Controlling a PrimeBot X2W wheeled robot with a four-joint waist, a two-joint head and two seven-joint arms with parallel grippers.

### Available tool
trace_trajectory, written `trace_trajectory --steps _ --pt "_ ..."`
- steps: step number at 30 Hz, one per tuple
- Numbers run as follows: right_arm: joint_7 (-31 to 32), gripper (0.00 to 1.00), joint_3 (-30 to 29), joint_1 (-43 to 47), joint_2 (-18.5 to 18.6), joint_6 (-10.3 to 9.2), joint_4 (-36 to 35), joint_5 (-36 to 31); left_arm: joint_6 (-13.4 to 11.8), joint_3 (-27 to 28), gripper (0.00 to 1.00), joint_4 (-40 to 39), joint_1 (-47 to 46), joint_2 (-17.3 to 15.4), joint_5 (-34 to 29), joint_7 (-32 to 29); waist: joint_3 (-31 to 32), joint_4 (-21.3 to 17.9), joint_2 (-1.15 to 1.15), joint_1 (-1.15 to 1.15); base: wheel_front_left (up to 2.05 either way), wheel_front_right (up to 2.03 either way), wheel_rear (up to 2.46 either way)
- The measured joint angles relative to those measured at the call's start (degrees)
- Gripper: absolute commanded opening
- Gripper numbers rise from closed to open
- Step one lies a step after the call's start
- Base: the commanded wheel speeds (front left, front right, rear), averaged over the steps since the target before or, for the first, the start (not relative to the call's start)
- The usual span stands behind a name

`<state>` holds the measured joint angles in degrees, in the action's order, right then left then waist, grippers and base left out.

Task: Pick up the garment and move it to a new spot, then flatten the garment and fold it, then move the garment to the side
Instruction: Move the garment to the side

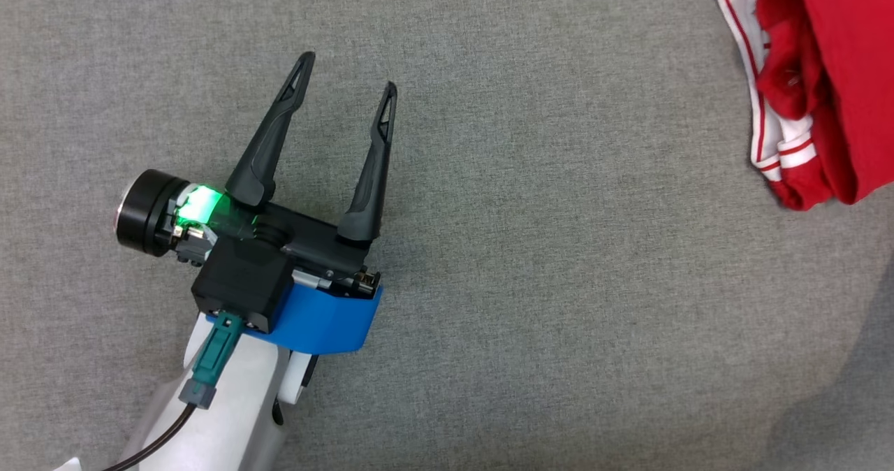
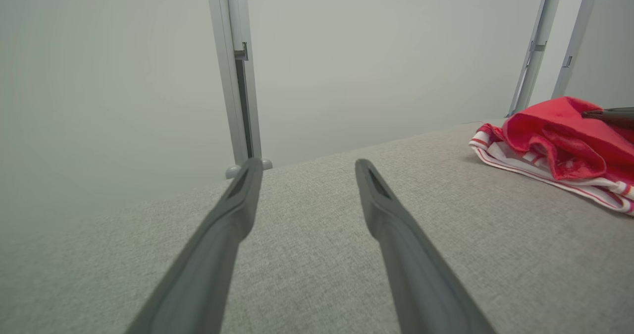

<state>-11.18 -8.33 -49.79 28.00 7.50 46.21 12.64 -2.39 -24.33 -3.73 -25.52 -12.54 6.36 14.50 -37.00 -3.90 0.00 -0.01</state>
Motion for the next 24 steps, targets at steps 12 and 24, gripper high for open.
trace_trajectory --steps 12,24 --pt "1.09 0.8 -11.31 2.54 -4.36 0.0 -0.97 -15.97 0.15 -0.59 1.0 2.23 -0.18 0.33 0.16 0.33 2.03 0.53 0.01 0.01 0.0 0.0 0.0" --pt "-2.82 1.0 -16.0 19.16 -16.37 0.0 -16.95 -18.73 -1.38 0.57 1.0 5.11 6.27 1.32 2.68 0.49 12.88 2.33 0.0 -0.01 0.0 0.0 0.0"
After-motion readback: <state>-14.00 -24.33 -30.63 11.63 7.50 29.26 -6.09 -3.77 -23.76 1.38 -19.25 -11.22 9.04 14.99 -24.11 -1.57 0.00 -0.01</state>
